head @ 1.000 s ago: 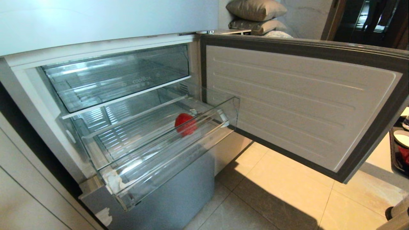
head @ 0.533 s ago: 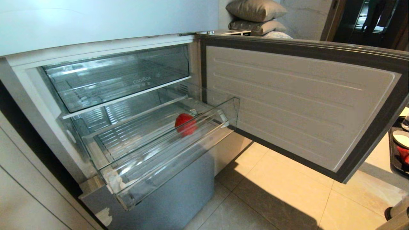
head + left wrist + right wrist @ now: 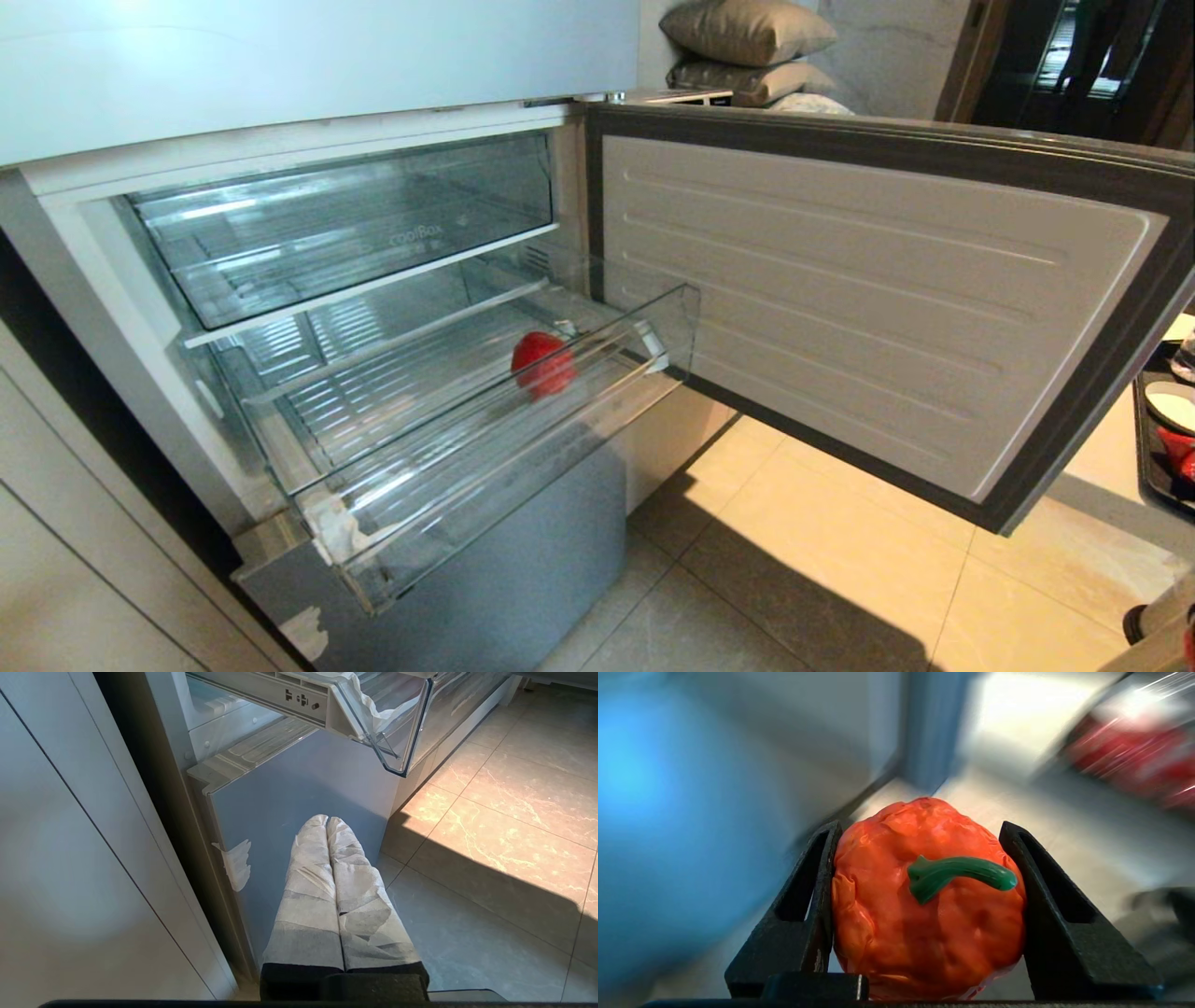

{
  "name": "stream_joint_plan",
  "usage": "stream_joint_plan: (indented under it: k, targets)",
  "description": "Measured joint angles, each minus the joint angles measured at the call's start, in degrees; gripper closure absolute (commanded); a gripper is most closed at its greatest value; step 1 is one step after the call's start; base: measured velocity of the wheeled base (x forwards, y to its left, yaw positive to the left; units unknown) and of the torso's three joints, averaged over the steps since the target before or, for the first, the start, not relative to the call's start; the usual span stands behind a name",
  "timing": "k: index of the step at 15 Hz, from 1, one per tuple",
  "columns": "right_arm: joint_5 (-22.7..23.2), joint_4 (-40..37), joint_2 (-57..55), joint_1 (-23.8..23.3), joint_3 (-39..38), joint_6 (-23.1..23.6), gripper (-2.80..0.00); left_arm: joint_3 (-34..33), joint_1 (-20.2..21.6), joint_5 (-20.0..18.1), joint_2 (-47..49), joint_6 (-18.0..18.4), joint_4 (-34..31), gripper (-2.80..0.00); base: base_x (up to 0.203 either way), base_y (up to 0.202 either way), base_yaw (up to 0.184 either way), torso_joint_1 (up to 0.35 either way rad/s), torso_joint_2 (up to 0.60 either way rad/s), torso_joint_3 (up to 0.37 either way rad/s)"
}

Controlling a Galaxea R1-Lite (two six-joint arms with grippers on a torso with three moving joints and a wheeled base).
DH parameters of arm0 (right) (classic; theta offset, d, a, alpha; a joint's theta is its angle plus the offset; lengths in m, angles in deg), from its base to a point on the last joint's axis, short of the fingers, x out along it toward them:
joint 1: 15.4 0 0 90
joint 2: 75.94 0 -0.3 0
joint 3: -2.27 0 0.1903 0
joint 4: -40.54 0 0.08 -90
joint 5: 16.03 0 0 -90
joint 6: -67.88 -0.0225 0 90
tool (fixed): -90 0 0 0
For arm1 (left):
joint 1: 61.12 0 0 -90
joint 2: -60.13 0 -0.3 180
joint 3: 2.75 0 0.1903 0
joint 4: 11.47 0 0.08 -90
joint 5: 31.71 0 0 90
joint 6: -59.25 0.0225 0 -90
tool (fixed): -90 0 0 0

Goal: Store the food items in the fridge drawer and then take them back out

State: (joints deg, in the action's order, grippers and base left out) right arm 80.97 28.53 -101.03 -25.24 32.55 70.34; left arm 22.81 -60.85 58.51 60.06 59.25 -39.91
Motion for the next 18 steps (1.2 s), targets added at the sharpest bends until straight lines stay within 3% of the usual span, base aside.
stream_joint_plan:
  k: [2, 4, 8, 12, 18]
  targets:
    - [-2.7, -5.7, 7.2, 6.4, -4.0, 1.0, 0.0, 0.0, 0.0, 0.0, 0.0, 0.0, 0.0, 0.0, 0.0, 0.0, 0.0, 0.0, 0.0, 0.0]
    - [-4.7, -9.7, 13.0, 9.2, -6.1, 3.3, 0.0, 0.0, 0.0, 0.0, 0.0, 0.0, 0.0, 0.0, 0.0, 0.0, 0.0, 0.0, 0.0, 0.0]
    - [-5.1, -11.3, 22.3, 9.9, -6.7, 5.1, 0.0, 0.0, 0.0, 0.0, 0.0, 0.0, 0.0, 0.0, 0.0, 0.0, 0.0, 0.0, 0.0, 0.0]
    - [-6.6, -11.5, 24.8, 10.0, -6.9, -0.3, 0.0, 0.0, 0.0, 0.0, 0.0, 0.0, 0.0, 0.0, 0.0, 0.0, 0.0, 0.0, 0.0, 0.0]
    - [-8.0, -11.6, 25.2, 10.0, -6.9, -1.7, 0.0, 0.0, 0.0, 0.0, 0.0, 0.0, 0.0, 0.0, 0.0, 0.0, 0.0, 0.0, 0.0, 0.0]
